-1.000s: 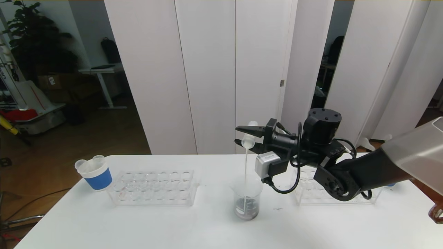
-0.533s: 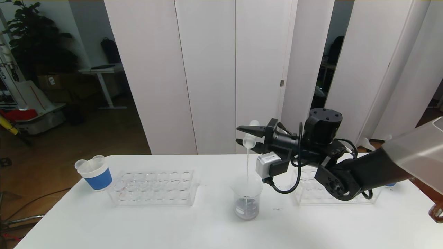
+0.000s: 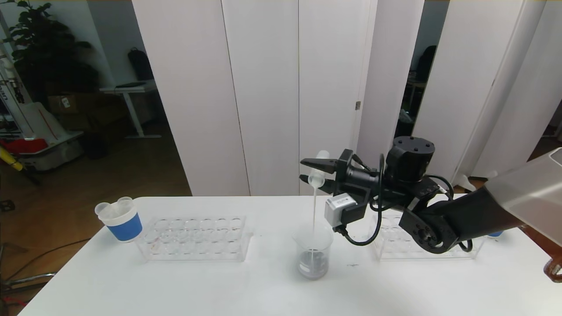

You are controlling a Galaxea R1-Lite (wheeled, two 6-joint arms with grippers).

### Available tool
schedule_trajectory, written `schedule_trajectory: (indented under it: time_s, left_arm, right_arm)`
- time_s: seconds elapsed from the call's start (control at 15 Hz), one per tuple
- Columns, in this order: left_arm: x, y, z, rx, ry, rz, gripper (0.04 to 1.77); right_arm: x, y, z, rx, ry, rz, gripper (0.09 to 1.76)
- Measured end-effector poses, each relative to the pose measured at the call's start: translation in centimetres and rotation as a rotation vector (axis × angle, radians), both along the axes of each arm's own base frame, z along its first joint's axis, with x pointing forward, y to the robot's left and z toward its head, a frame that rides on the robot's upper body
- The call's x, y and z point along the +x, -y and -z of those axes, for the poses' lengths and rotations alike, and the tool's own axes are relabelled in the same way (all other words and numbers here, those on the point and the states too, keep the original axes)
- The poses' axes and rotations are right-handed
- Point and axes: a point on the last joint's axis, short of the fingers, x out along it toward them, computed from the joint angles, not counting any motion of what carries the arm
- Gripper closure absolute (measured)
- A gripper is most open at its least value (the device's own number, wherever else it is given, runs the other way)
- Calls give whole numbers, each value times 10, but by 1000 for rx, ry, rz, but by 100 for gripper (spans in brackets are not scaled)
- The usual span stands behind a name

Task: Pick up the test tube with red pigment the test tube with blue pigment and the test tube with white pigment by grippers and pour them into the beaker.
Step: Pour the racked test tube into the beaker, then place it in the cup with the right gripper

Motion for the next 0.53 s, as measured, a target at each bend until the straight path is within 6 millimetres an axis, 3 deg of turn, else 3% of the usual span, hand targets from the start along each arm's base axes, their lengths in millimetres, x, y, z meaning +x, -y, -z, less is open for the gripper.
schedule_trajectory:
  time_s: [0.53]
  left_arm:
    - [0,0,0,0,0,0,6]
  right_arm:
    - [0,-1,0,-19,42,2,124]
